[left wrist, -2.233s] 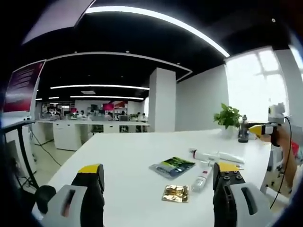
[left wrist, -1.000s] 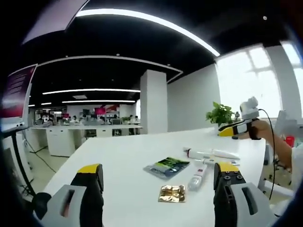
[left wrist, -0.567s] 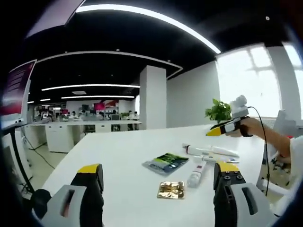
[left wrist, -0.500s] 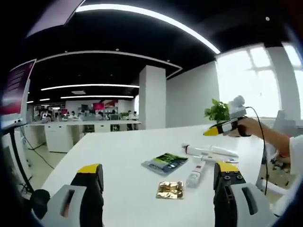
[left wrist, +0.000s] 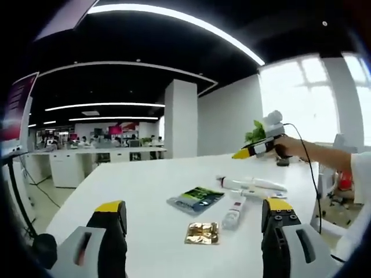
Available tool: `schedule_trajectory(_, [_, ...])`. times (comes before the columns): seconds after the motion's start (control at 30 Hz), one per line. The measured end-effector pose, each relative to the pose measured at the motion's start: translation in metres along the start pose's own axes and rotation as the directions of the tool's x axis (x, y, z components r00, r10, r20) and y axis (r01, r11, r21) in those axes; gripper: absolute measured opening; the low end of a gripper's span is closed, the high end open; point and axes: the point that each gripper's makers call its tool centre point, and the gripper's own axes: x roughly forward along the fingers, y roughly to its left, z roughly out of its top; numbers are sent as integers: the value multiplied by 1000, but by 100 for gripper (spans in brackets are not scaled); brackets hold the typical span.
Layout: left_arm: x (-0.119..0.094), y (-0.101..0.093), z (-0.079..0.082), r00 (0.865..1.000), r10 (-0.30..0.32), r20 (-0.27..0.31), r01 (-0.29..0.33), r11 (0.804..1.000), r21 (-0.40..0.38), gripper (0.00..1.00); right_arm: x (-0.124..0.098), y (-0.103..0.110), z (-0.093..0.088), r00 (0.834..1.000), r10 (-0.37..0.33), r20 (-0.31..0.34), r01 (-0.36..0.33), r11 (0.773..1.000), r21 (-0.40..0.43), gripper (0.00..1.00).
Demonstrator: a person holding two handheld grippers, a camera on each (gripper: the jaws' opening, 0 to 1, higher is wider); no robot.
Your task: Arrange the skincare products in the storage area until every visible bottle or jar stands upright without overlapping.
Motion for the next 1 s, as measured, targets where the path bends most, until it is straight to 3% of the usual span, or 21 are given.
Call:
schedule_trajectory(0.1, [1,-1,0,1000,-8,1,8,1000,-5,100,10,1,0,1000,4,-18,-4,999,37,100])
schedule_trajectory(0.27, [0,1,1,1000,-5,5,6,1000,-5,100,27,9,8,997,67,23,-70,983,170,100])
schedule_trajectory(0.33, [-1,1,2,1000,-4,10,4,1000,-7,100,32,9,10,997,69,35,-74,983,169,100])
schedule_trajectory(0.37, [-1,1,2,1000,-3,11,3,1000,-7,100,36,8,9,998,65,20,-67,984,163,100])
schedule_trajectory(0.47, [0,1,1,1000,-6,6,6,1000,-7,100,41,7,-13,986,66,-153,-43,988,149,100])
schedule_trajectory(0.5, [0,1,1,1000,-6,6,6,1000,-8,100,45,7,-21,974,73,-214,-42,989,145,100])
schedule_trajectory(0.67, [1,-1,0,1000,-13,2,13,1000,-6,100,57,3,-37,944,77,-320,-14,981,192,98])
schedule_trajectory(0.7, [1,-1,0,1000,-14,5,14,1000,-7,100,61,-1,-43,929,71,-362,9,976,216,96])
schedule_trajectory(0.87, [1,-2,1,1000,-18,6,18,1000,-7,100,63,-5,-57,887,72,-456,36,974,224,81])
schedule_trajectory(0.93, [2,-2,0,1000,-19,3,19,1000,-8,99,63,-11,-70,843,48,-536,87,971,223,78])
schedule_trajectory(1.0, [3,-2,-1,1000,-21,0,21,1000,-10,99,63,-12,-76,822,50,-568,90,972,215,78])
